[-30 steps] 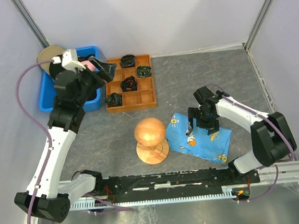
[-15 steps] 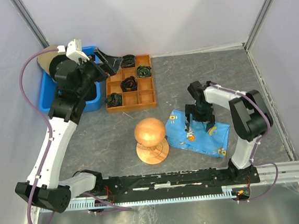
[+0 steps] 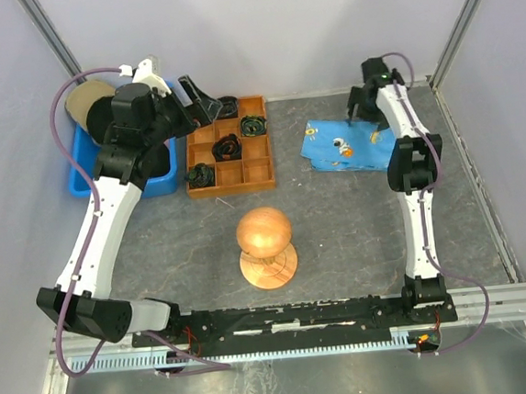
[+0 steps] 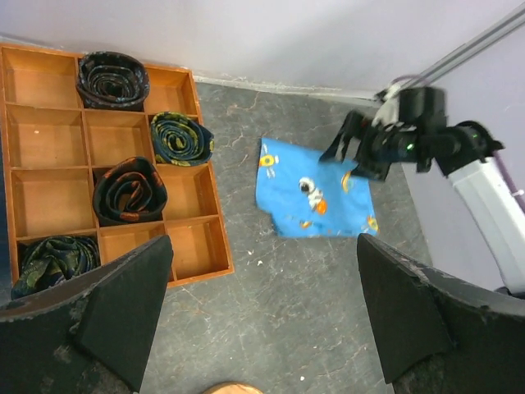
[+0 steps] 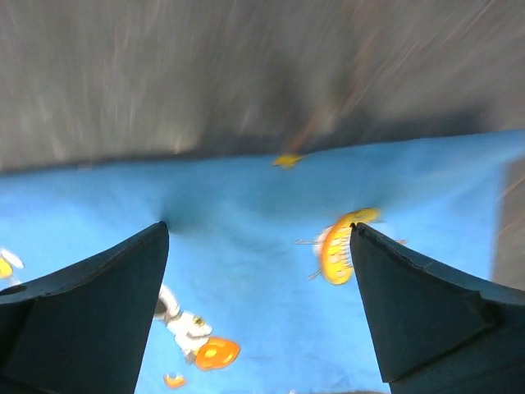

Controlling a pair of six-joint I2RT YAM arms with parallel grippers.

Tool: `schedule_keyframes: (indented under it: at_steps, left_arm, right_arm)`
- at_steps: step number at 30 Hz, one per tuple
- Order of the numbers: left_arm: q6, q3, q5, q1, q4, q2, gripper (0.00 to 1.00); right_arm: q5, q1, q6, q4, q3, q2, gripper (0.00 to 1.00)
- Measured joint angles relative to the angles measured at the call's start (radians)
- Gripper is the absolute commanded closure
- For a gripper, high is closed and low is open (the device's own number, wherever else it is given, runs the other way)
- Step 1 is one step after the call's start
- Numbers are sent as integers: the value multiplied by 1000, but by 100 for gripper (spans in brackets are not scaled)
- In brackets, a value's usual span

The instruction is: Stack the hats

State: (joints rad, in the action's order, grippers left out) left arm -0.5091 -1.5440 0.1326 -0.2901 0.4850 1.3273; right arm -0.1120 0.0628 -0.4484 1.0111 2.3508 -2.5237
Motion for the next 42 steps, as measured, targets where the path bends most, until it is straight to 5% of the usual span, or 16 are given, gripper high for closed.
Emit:
schedule_keyframes:
  at_steps: [2, 5, 10, 19, 28, 37, 42]
  left_arm:
    - [4, -16, 2, 1, 6, 20, 1]
    - [2, -5, -9, 5, -8, 21, 1]
    - [-61, 231, 6, 63, -179, -93, 0]
    - [-50, 269, 38, 42, -103, -129, 4]
    - [-108, 502, -19, -166, 113, -330, 11]
    - [-245, 681, -72, -383, 150, -529, 14]
    - [-291, 699, -98, -454, 142, -551, 14]
  right_arm:
    - [-42, -42, 26, -2, 200, -90, 1]
    - [-87, -93, 54, -4, 232, -64, 1]
    - [-76, -87, 56, -64, -68, 245, 1]
    - [149, 1, 16, -254, -518, 837, 1]
    - [361, 132, -68, -253, -908, 1040, 16]
    - [404, 296, -133, -163, -1020, 1283, 19]
    - [396, 311, -160, -100, -1120, 1340, 29]
